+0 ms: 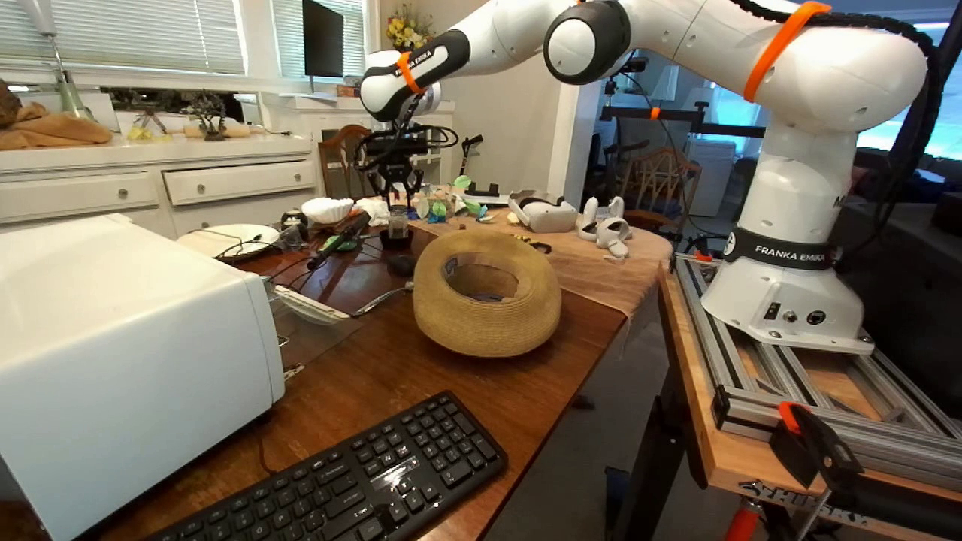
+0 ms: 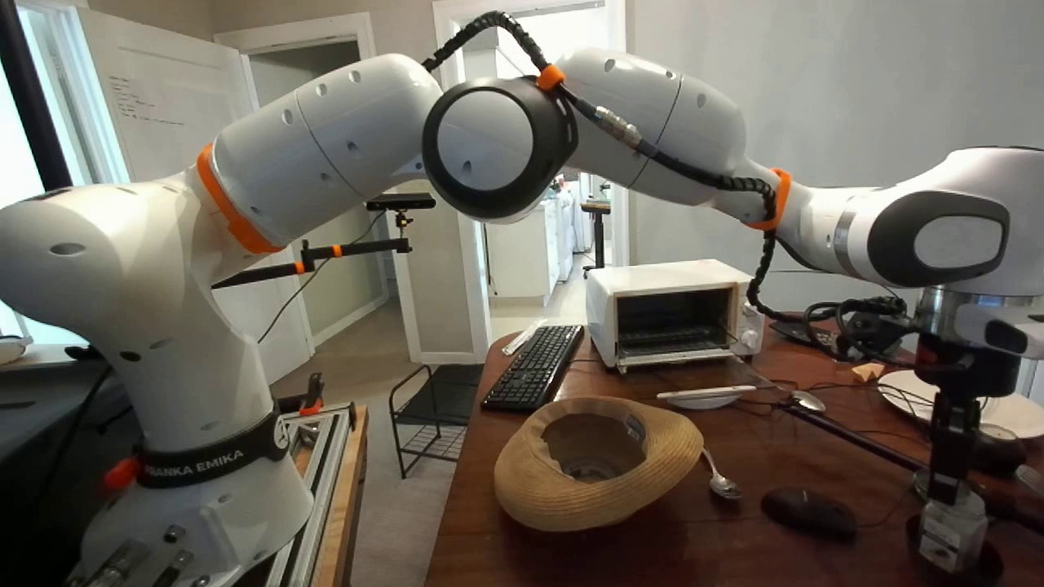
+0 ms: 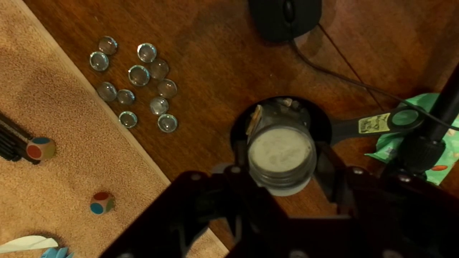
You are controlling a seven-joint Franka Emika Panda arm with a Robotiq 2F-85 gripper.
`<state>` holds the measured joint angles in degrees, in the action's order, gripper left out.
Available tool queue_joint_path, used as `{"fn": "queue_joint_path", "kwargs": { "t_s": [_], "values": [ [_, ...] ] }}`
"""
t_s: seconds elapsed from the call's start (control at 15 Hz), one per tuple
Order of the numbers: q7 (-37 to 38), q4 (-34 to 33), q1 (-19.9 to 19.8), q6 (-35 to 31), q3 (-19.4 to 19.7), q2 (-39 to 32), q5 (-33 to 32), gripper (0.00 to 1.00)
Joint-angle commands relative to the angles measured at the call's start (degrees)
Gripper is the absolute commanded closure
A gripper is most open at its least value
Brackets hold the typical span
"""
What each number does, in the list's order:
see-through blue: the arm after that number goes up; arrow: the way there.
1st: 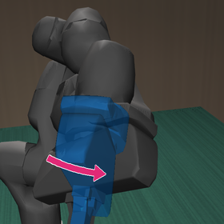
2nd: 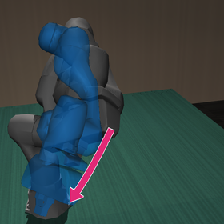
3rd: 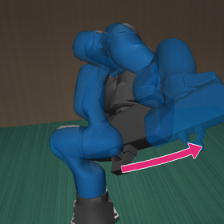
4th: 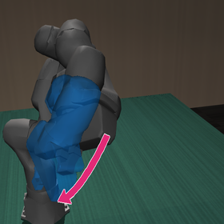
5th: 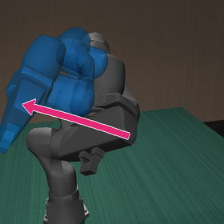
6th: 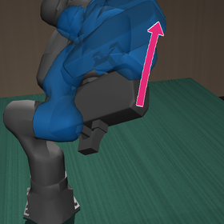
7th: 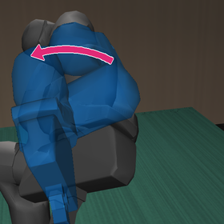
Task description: Put the grey lid on the jar in the bowl.
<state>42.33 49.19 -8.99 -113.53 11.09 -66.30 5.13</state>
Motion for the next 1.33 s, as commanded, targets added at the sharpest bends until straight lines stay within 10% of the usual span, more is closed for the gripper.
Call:
{"fn": "queue_joint_path", "kwargs": {
  "t_s": [0.0, 1.27],
  "values": [
    [0.4, 3.4, 0.4, -1.6, 0.0, 1.9, 0.2, 0.77],
    [0.2, 2.2, -0.1, -1.4, 0.7, 1.0, 0.0, 0.77]
  ]
}}
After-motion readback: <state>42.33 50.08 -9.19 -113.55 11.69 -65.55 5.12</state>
